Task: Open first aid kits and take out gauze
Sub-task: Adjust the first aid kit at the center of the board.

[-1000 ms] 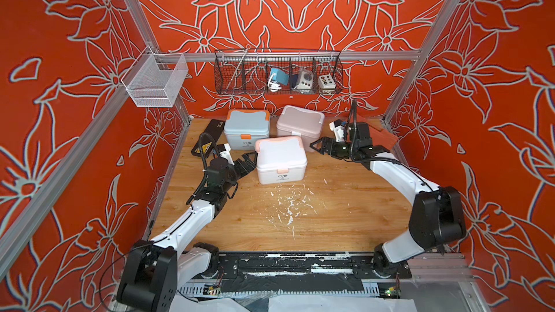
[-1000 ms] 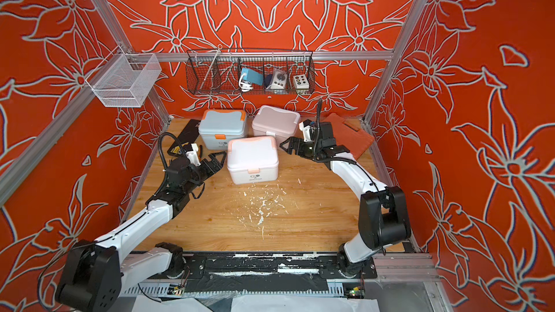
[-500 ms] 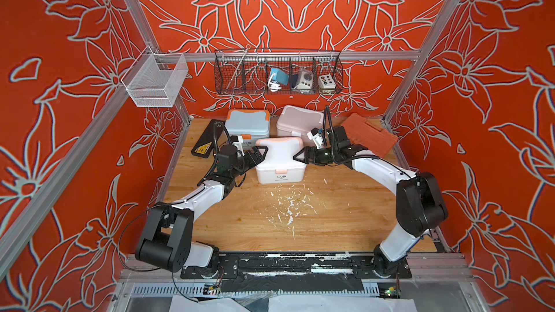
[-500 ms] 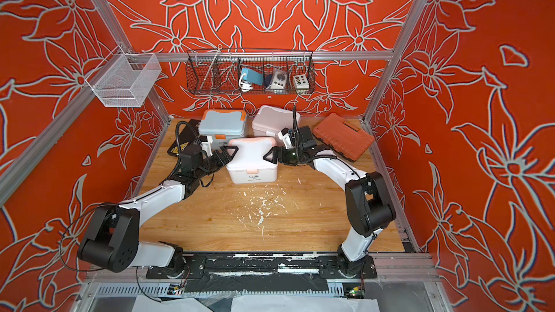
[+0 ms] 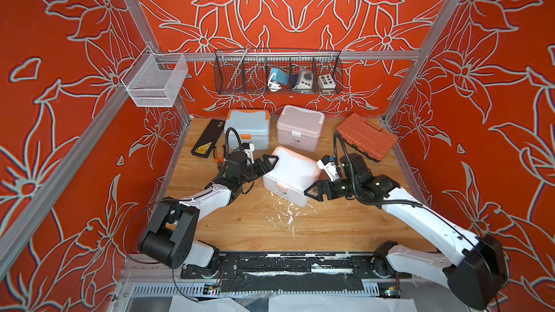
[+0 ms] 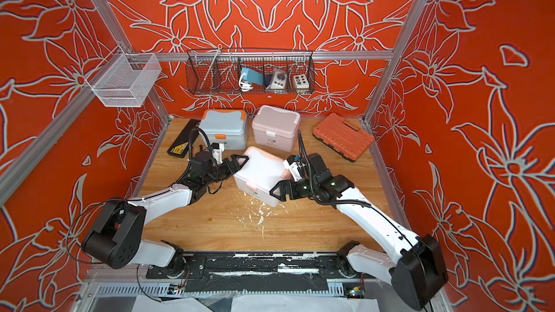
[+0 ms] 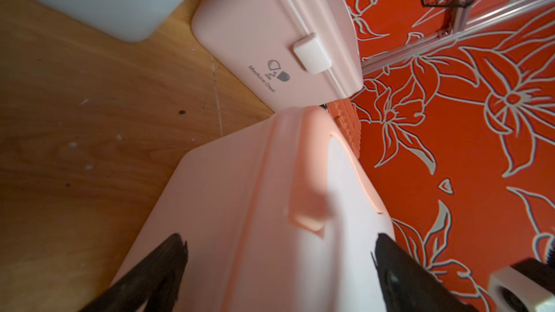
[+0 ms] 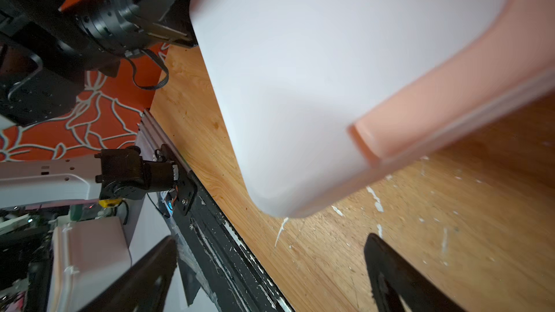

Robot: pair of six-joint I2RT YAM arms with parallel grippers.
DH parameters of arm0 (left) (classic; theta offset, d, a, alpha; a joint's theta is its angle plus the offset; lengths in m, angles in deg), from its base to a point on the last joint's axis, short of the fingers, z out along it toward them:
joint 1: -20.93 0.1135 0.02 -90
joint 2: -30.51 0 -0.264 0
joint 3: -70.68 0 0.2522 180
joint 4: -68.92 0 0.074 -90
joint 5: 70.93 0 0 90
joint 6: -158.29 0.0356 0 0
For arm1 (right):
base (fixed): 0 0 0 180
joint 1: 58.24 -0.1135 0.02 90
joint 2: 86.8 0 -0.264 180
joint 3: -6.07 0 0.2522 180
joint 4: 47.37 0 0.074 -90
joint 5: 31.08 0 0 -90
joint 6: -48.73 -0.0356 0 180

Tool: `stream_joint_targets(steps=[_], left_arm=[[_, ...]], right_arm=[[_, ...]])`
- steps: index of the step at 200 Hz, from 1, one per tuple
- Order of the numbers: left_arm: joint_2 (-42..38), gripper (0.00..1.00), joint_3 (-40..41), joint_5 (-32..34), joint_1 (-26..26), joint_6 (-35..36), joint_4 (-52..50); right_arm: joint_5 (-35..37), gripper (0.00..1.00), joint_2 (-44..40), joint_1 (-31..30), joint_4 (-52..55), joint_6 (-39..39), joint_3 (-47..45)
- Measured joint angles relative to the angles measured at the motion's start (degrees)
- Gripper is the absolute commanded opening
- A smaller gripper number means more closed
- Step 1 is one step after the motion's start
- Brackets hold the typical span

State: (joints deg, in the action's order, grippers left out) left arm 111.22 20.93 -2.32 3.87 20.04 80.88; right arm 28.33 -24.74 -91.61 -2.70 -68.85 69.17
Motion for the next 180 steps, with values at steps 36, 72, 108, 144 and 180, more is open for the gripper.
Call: stream_joint_targets(steps=[36,72,108,144,180], left_arm=[[-8.6,0.98,0.2,5.0,3.1,-0.5,-9.0],[-23.1,0.98,1.9,7.3,3.8,-0.3,-16.5],[-33.1,0.98,4.9,6.2,0.6,-1.1,-22.5],[-34.0,0.98,8.8,3.2,-4.9,-3.9,-22.1],[-26.5,0.96,11.5,-1.2,-6.6,-6.0,-16.7]], right_arm=[[12.2,0.98,0.2,0.0,12.8,0.1,8.9],[15.7,0.98,2.5,1.4,17.2,0.3,17.5],[10.4,0.96,8.6,4.1,15.4,2.4,22.8],[7.3,0.90,23.0,4.2,14.9,5.8,35.9],[4.7,0.83,34.4,4.2,14.5,8.4,40.0]])
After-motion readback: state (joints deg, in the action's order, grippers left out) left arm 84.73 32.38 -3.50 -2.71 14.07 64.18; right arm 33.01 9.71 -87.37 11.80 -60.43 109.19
